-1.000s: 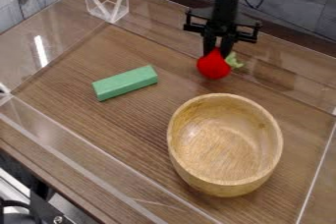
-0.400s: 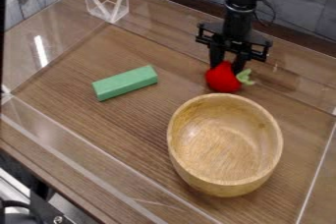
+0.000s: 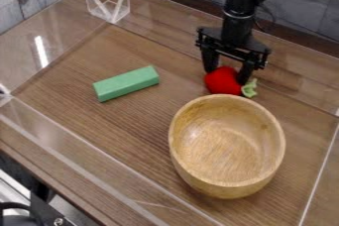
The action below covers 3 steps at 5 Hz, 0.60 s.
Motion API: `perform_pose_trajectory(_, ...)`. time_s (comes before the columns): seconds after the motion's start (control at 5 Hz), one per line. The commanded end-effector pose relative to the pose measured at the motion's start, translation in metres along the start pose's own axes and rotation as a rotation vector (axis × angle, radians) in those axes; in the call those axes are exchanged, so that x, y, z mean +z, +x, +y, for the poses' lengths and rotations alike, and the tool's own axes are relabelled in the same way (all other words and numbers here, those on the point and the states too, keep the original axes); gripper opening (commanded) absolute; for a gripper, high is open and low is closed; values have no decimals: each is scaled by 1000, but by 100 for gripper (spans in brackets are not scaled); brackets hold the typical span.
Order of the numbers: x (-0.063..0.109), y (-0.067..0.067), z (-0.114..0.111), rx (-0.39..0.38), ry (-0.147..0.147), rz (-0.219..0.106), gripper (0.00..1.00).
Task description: Move the red fruit to the right
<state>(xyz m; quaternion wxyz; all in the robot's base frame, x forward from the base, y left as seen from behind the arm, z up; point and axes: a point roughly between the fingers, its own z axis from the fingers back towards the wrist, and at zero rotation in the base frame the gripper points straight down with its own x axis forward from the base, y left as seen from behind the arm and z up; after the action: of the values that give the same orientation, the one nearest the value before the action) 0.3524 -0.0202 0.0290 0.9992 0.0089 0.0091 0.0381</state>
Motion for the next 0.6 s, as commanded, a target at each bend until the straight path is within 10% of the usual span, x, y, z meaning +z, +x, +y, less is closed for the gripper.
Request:
perform_pose_trajectory(0.0,11,2,-9,41,-18,-18,100)
perform_pose_trajectory(0.4,11,-3,-29,37,-42,0,100)
